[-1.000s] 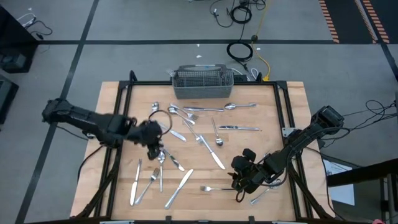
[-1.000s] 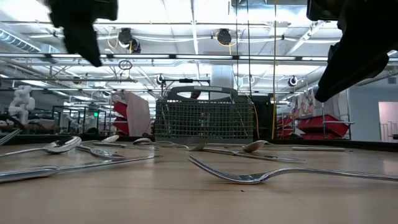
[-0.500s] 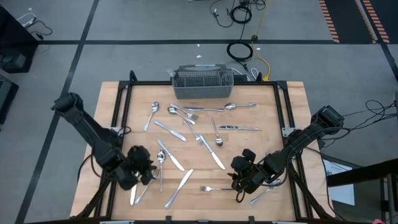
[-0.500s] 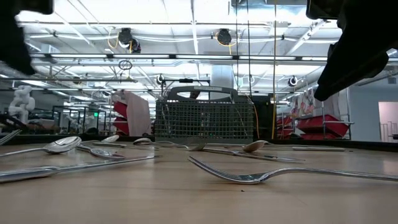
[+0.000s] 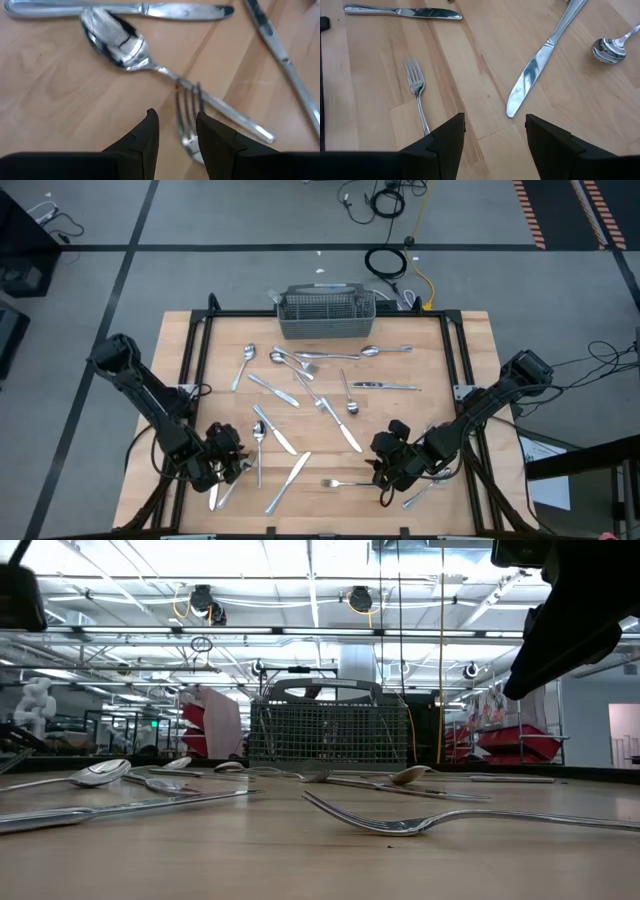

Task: Sort silverware
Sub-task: Put the silver fork into the silverware organizer

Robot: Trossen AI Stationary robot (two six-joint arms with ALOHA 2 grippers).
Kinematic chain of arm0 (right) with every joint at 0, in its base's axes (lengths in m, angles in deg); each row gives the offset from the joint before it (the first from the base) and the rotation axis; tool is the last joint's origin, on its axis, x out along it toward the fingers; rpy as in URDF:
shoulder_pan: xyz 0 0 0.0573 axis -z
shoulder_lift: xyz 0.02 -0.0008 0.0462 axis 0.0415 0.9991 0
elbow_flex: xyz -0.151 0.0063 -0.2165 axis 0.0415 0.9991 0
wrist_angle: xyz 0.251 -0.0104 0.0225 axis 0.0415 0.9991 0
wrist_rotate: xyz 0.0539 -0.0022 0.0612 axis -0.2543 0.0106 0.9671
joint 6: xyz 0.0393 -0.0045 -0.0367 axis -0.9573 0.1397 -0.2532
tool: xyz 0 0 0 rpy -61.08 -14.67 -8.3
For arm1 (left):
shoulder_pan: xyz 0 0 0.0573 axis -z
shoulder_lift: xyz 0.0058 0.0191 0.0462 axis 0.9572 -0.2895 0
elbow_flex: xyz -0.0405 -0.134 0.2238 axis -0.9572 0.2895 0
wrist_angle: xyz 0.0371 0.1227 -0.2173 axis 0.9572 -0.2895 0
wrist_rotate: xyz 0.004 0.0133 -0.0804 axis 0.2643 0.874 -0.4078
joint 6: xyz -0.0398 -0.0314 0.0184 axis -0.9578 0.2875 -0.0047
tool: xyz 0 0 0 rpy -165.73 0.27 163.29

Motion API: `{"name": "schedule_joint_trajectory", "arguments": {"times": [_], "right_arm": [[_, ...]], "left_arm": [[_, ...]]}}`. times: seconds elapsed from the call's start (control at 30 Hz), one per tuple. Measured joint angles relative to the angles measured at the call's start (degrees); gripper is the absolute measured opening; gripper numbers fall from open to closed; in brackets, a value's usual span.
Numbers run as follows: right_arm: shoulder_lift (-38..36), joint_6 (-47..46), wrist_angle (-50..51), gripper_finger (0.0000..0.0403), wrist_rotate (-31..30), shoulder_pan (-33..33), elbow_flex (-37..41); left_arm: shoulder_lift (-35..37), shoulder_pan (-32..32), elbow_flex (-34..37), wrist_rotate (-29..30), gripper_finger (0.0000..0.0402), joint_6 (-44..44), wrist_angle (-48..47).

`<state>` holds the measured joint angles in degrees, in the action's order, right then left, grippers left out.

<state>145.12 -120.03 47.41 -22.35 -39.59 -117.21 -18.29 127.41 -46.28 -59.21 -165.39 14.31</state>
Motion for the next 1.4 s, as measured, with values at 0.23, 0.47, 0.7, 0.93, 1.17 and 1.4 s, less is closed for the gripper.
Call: {"name": "schedule_joint_trajectory", "arguments": {"times": [0.23, 0.47, 0.7, 0.93, 1.17, 1.4], "right_arm": [[0.0, -0.29, -1.56, 0.0199, 1.75, -0.02, 0.0], [0.0, -0.88, -2.1, 0.0199, 2.98, 0.04, 0.0], [0.0, -1.87, -1.97, 0.0199, 4.45, 0.38, 0.0], [0.0, -1.28, -1.45, 0.0199, 4.15, 0.9, 0.0], [0.0, -0.3, -1.45, 0.0199, 3.97, 1.16, 0.0], [0.0, -0.15, -1.42, 0.0199, 3.97, 1.14, 0.0]], "left_arm": [[0.48, -0.13, 7.27, 0.32, 0.0135, 6.44, 15.82], [0.49, -0.26, 17.68, 3.39, 0.0133, 10.56, 36.35], [0.6, -1.83, 25.24, 4.8, 0.0017, 13.76, 52.44], [0.38, -4.09, 22.22, 2.52, 0.0004, 13.56, 55.8], [0.4, -7.4, 15.94, 7.21, 0.0002, 17.5, 53.79], [0.4, -14.19, 10.2, 10.28, 0.0001, 27.29, 51.84]]}}
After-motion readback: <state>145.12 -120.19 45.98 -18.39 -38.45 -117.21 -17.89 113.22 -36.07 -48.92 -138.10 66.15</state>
